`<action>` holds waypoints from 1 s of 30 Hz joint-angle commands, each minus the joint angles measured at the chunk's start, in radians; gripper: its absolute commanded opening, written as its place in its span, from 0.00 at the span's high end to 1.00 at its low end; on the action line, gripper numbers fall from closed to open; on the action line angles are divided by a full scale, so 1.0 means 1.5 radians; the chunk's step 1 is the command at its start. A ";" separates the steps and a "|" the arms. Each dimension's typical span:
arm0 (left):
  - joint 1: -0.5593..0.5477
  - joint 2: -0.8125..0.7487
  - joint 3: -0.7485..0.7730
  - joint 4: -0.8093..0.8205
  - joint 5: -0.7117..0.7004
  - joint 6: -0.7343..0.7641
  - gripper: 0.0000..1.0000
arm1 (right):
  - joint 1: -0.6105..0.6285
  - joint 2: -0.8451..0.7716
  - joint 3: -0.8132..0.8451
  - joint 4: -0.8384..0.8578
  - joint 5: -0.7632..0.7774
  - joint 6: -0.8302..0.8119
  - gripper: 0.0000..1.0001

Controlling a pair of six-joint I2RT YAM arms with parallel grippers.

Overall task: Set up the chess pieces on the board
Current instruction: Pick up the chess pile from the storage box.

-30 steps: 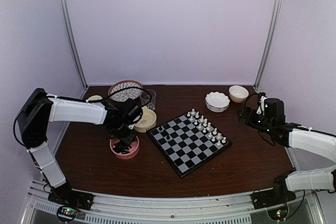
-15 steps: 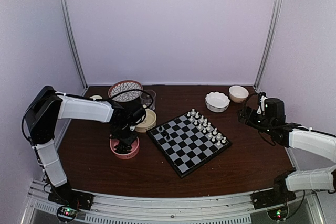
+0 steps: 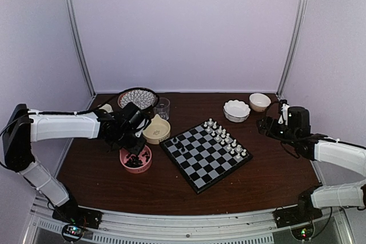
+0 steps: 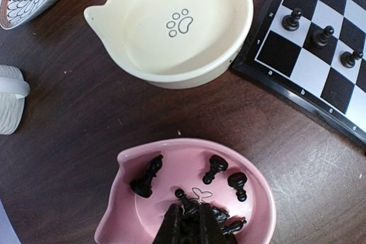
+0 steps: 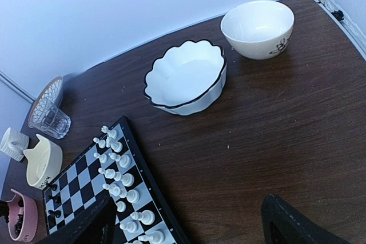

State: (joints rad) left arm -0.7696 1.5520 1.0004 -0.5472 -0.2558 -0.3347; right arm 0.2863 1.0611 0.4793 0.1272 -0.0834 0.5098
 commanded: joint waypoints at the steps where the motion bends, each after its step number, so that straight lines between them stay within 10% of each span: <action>1: -0.001 -0.021 -0.022 0.063 0.012 -0.004 0.97 | 0.007 0.020 0.010 0.020 -0.015 -0.015 0.09; 19: -0.001 -0.218 -0.130 0.219 0.160 -0.001 0.96 | 0.221 0.110 0.069 0.110 -0.095 -0.125 0.12; 30: -0.001 -0.253 -0.100 0.380 0.280 -0.274 0.95 | 0.331 0.049 0.039 0.196 -0.125 -0.159 0.13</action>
State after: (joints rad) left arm -0.7696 1.1904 0.8341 -0.1886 0.0845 -0.5377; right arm 0.7483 1.1770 0.5541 0.3447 -0.2581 0.2932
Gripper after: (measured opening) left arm 0.093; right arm 0.870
